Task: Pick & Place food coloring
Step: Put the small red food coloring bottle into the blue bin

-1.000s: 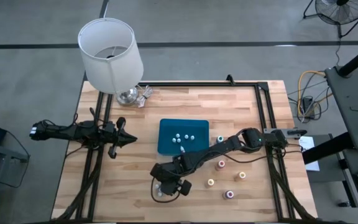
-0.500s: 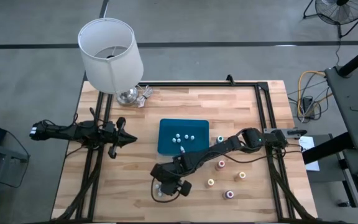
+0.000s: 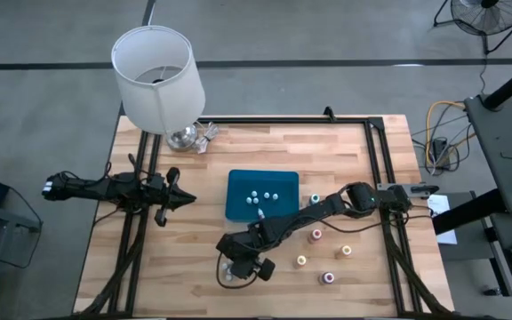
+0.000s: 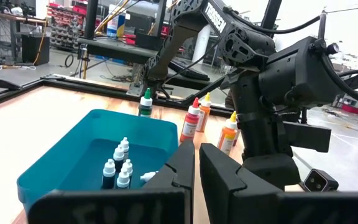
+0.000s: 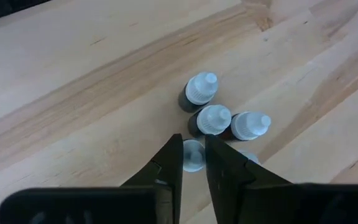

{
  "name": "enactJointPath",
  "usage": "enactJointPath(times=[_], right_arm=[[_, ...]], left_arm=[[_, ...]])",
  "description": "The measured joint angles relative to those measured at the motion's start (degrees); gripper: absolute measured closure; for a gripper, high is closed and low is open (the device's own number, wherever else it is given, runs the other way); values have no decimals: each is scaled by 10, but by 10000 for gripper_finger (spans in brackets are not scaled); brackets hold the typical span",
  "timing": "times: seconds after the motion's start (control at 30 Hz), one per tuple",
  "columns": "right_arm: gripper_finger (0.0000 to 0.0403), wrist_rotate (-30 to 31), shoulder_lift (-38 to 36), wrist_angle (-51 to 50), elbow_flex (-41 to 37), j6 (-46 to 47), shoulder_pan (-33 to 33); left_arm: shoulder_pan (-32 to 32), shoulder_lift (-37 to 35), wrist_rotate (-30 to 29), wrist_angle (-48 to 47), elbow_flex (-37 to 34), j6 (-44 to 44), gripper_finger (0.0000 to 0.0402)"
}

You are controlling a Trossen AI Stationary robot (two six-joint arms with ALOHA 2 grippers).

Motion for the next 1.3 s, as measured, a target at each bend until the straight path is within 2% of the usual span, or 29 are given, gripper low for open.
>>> enactJointPath(times=[0.27, 0.73, 1.3], right_arm=[[359, 0, 0, -6, 2, 13, 0], [360, 4, -29, -78, 11, 32, -2], [360, 5, -118, -131, 8, 186, -61]], left_arm=[[0, 0, 0, 0, 0, 0, 402], [0, 0, 0, 0, 0, 0, 402], [0, 0, 0, 0, 0, 0, 402]])
